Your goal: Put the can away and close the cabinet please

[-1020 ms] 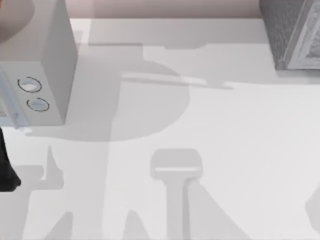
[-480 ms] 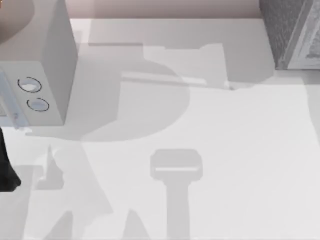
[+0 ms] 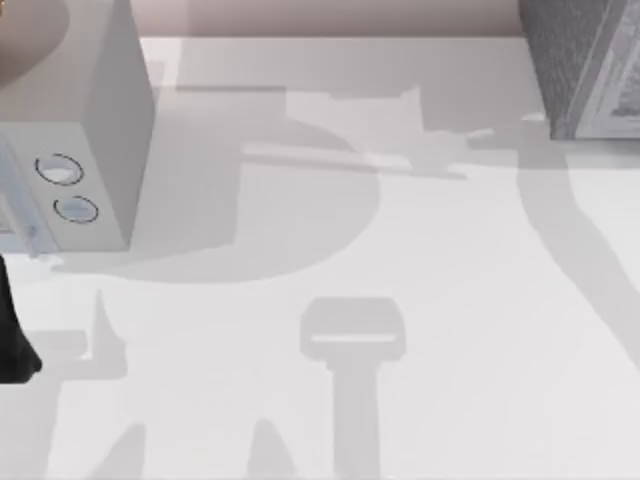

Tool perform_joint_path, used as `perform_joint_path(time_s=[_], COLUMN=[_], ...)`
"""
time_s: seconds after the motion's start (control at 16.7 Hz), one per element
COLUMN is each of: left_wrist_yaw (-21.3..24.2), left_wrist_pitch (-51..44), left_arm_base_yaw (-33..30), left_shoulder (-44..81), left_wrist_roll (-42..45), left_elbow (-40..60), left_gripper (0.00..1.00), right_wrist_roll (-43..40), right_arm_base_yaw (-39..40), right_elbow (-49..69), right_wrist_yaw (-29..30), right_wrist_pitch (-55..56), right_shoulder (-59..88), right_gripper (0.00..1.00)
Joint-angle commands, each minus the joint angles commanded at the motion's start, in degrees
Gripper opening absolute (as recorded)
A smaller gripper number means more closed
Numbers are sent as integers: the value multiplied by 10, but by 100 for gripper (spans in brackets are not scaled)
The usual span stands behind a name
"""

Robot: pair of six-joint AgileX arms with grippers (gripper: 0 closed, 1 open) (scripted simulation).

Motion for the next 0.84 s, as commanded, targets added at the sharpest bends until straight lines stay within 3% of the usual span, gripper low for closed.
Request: perform_joint_path(time_s=[0.36,0.84], left_wrist_yaw=[0,0], left_wrist_pitch=[0,0], left_arm_base_yaw=[0,0], left_shoulder=[0,0], left_wrist_roll=[0,0], left_elbow=[0,0], left_gripper=[100,100], right_wrist_roll=[-8,-7], right_arm_base_yaw=[-12,-58], right_elbow=[4,63], right_wrist_yaw=[15,-30], right_wrist_pitch=[-4,22], right_shoulder=[-12,73], right_gripper=[100,100])
